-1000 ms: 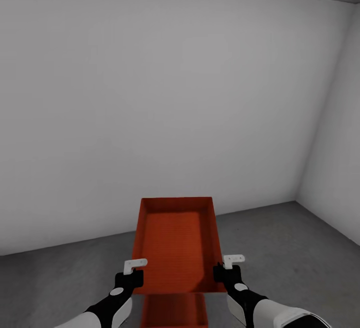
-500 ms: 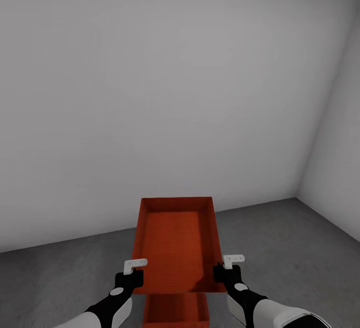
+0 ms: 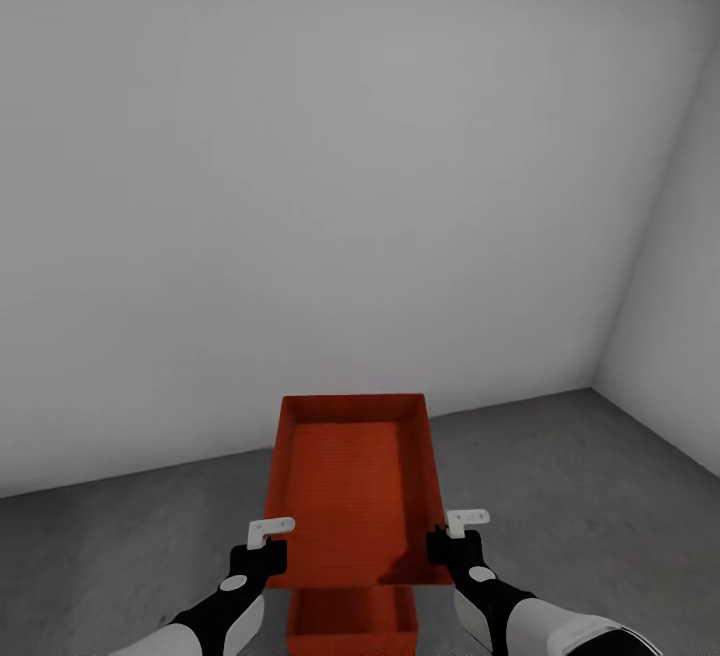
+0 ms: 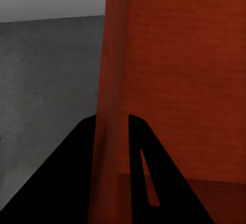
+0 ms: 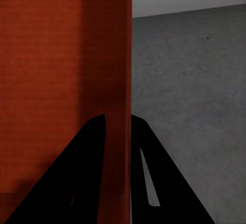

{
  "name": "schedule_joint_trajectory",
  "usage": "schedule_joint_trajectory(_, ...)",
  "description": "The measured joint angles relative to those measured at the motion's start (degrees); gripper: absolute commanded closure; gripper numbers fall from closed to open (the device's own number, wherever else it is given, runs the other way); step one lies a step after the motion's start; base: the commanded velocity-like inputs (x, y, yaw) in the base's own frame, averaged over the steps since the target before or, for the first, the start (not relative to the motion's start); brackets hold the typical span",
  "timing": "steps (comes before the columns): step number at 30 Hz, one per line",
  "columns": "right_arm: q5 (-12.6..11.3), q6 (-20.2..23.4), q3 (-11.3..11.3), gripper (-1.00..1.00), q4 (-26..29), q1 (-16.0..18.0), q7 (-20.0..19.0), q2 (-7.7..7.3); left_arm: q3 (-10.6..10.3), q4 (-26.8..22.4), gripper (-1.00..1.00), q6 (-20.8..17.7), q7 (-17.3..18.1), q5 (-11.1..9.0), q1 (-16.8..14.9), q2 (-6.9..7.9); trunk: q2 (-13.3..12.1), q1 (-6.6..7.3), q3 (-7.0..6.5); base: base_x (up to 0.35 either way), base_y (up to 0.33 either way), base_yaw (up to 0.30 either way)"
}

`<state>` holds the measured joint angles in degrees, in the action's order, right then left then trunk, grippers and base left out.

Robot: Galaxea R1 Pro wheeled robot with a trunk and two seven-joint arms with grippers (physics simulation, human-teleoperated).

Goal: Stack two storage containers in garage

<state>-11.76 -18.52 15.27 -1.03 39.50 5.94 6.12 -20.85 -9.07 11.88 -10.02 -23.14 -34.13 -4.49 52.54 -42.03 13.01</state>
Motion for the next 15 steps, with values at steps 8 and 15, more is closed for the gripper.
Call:
schedule_joint_trajectory(8, 0.02, 0.00, -0.01, 1.00, 0.00, 0.00, 0.01, 0.00, 0.00, 0.00, 1.00, 0.00, 0.00, -0.01, 0.00, 0.00, 0.00, 0.00, 0.73, 0.000, 0.000, 0.000)
schedule_joint_trajectory(15, -0.13, -0.02, 0.11, 1.00, -0.02, 0.00, -0.03, 0.00, -0.01, 0.03, 1.00, 0.05, 0.00, -0.01, 0.00, -0.01, 0.00, 0.00, 1.36, 0.000, 0.000, 0.000)
